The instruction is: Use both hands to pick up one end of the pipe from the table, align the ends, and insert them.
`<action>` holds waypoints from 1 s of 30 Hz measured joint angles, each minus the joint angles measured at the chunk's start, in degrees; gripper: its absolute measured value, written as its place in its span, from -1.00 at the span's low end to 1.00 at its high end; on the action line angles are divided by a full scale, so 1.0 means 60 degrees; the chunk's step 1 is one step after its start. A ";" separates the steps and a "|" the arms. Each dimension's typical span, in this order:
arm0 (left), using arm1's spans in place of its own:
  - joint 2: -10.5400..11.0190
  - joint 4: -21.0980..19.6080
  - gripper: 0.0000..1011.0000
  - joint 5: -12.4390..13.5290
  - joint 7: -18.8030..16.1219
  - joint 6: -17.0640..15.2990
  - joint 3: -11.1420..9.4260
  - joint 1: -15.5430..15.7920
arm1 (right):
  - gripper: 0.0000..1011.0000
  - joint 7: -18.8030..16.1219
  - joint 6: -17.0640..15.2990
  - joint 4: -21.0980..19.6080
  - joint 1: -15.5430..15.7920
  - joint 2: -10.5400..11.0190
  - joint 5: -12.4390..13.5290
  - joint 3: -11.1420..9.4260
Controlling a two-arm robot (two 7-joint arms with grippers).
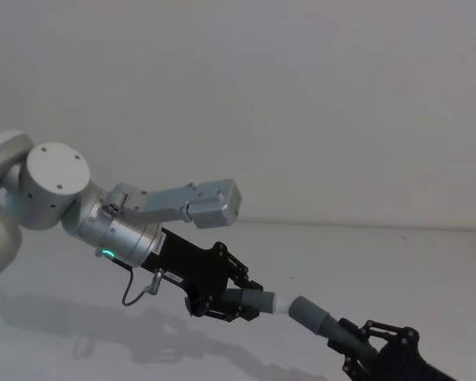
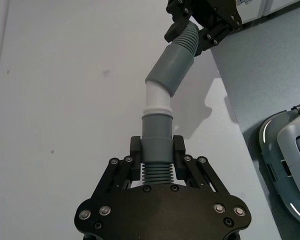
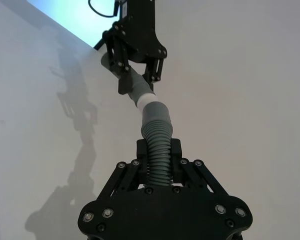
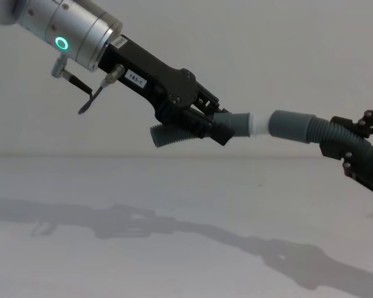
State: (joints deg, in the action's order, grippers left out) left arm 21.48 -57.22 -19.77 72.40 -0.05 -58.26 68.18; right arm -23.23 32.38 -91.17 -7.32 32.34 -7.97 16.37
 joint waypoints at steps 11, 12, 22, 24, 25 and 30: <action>0.0014 0.0048 -0.34 -0.0165 0.0276 0.0259 0.0003 0.0020 | -0.54 -0.0225 0.0405 0.0031 -0.0096 0.0087 0.0133 0.0106; 0.0031 0.0042 -0.34 -0.0201 0.0335 0.0286 0.0002 0.0020 | -0.54 -0.0261 0.0459 0.0053 -0.0112 0.0103 0.0153 0.0125; 0.0172 -0.0112 -0.34 -0.0405 0.0637 0.0351 -0.0047 0.0012 | -0.54 -0.0447 0.0728 0.0135 -0.0172 0.0186 0.0263 0.0185; 0.0193 -0.0140 -0.34 -0.0422 0.0672 0.0351 -0.0063 0.0012 | -0.54 -0.0451 0.0733 0.0136 -0.0173 0.0189 0.0265 0.0186; 0.0220 -0.0176 -0.34 -0.0435 0.0701 0.0349 -0.0085 0.0012 | -0.54 -0.0453 0.0734 0.0136 -0.0172 0.0189 0.0265 0.0186; 0.0299 -0.0276 -0.35 -0.0470 0.0782 0.0312 -0.0142 0.0020 | -0.54 -0.0451 0.0721 0.0132 -0.0169 0.0182 0.0259 0.0179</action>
State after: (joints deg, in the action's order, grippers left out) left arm 23.27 -58.88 -22.59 77.09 1.82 -59.11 68.29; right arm -25.93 36.71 -90.38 -8.33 33.44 -6.42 17.44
